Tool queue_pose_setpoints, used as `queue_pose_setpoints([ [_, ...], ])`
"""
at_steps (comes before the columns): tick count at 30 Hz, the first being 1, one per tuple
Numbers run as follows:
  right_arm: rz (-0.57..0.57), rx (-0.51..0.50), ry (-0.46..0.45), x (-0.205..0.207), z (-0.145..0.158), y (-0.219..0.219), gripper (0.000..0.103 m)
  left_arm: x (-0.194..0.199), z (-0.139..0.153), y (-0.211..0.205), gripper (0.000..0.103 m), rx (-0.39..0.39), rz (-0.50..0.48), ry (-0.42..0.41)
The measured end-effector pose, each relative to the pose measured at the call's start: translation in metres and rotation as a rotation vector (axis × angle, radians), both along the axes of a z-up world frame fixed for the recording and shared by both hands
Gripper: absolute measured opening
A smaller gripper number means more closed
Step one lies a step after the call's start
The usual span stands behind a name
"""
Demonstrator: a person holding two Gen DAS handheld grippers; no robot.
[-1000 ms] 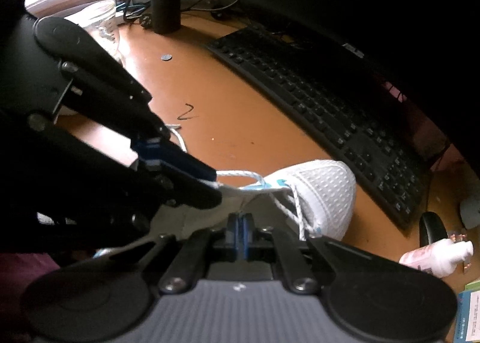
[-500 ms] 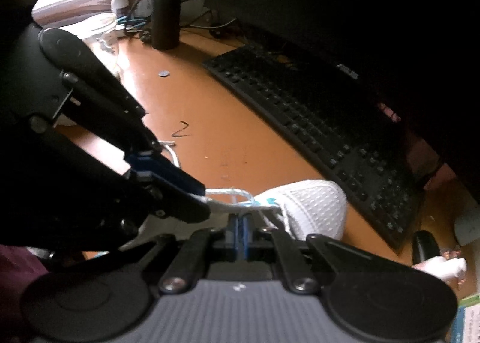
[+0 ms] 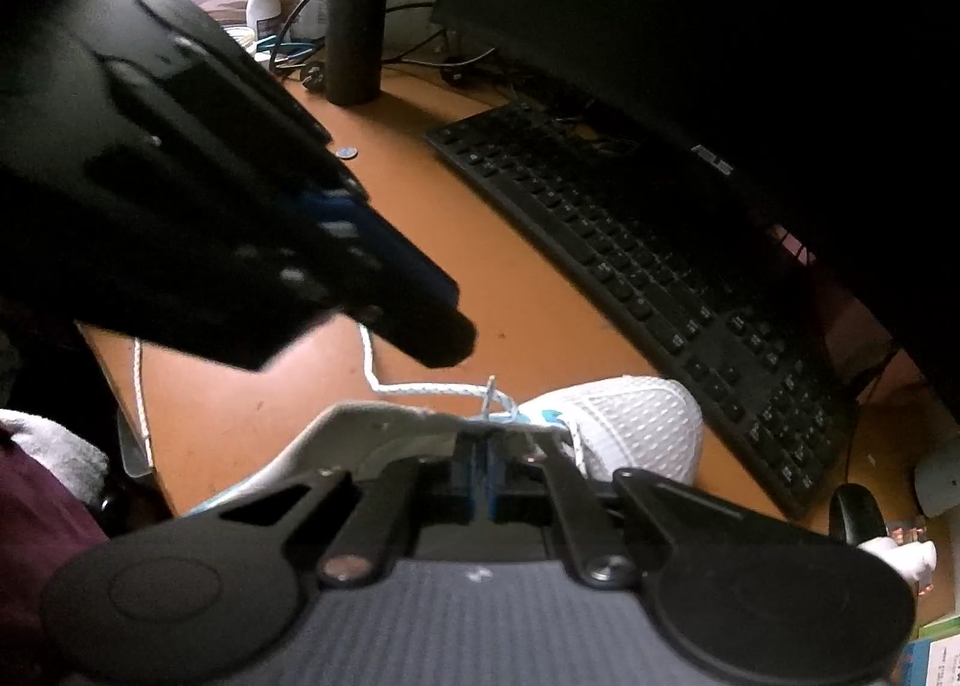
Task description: Lace up shoes with both hands
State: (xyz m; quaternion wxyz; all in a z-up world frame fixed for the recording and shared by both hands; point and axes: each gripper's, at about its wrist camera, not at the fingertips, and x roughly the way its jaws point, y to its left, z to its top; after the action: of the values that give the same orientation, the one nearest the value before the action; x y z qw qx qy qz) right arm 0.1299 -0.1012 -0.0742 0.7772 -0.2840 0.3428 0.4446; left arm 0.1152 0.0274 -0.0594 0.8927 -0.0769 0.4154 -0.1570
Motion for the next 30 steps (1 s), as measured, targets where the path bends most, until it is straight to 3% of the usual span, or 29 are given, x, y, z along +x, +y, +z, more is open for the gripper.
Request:
queue_pose_setpoints([
  [6,-0.006,0.002,0.008,0.001,-0.002,0.001,0.004,0.011,-0.013,0.006,0.007,-0.084,0.044,0.059],
  [16,-0.023,0.016,0.004,0.0,-0.004,0.0,0.004,0.023,-0.032,0.03,0.006,-0.325,0.112,0.162],
  [22,-0.028,0.009,-0.012,-0.003,-0.004,0.002,0.004,0.017,-0.025,0.023,0.006,-0.271,0.107,0.126],
  [30,-0.045,0.016,-0.009,-0.004,-0.003,0.001,0.004,0.015,-0.031,0.025,0.0,-0.323,0.124,0.126],
])
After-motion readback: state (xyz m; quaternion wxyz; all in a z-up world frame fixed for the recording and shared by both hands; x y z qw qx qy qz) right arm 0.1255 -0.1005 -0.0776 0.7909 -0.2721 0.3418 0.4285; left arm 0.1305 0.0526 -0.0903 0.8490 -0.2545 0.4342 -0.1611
